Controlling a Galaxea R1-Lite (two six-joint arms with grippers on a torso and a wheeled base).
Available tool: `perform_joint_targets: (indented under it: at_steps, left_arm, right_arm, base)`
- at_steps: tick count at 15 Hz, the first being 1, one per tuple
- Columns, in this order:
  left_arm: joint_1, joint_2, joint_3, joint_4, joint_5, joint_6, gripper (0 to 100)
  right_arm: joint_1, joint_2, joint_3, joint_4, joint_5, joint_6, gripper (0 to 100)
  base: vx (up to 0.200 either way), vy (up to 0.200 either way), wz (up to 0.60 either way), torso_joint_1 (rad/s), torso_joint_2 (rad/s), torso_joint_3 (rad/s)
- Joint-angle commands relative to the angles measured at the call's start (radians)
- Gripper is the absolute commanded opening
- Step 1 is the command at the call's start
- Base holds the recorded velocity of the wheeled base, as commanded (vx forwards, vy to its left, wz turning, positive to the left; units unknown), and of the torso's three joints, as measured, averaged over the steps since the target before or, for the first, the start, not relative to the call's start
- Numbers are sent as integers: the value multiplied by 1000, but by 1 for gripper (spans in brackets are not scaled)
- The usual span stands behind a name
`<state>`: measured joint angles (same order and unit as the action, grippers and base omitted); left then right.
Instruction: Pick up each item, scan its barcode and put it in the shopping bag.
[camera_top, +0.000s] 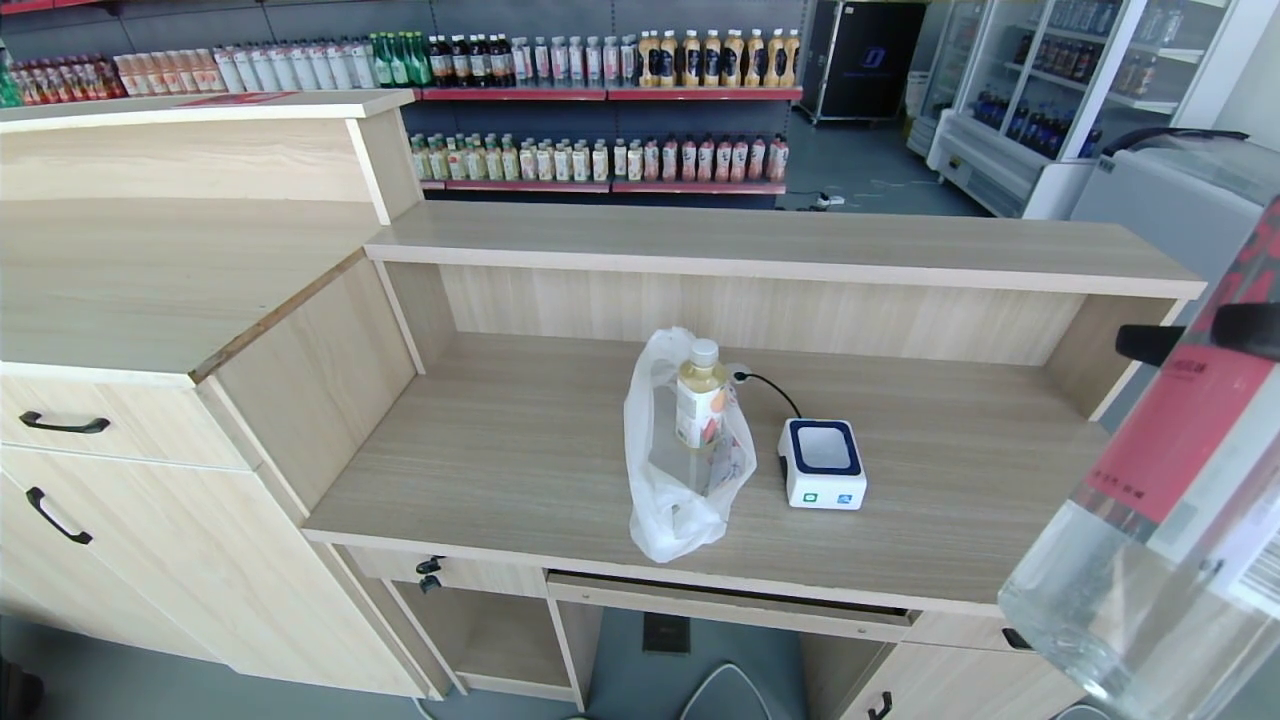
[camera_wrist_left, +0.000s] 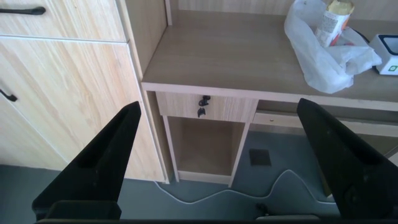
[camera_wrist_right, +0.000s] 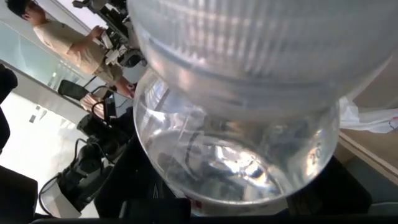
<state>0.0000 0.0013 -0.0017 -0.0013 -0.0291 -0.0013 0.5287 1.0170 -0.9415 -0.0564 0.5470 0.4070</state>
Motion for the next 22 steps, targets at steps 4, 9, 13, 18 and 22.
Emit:
perform_joint_targets:
  at_steps: [4,9,13,18,22]
  left_arm:
    - [0,0,0,0,0,0,100]
    - [0,0,0,0,0,0,100]
    - [0,0,0,0,0,0,100]
    - [0,0,0,0,0,0,100]
    - [0,0,0,0,0,0,100]
  right_arm:
    - [2,6,3,-2,1,-1,0]
    - [0,5,9,-2,1,-1,0]
    - [0,11,15,-2,-2,-22,0]
    - [-151,115,93,-48,-87,-379,0]
    - [-420,419,276,-622,-295,-823,0]
  base:
    - [0,0,0,0,0,0]
    - [0,0,0,0,0,0]
    - [0,0,0,0,0,0]
    - [0,0,0,0,0,0]
    - [0,0,0,0,0,0]
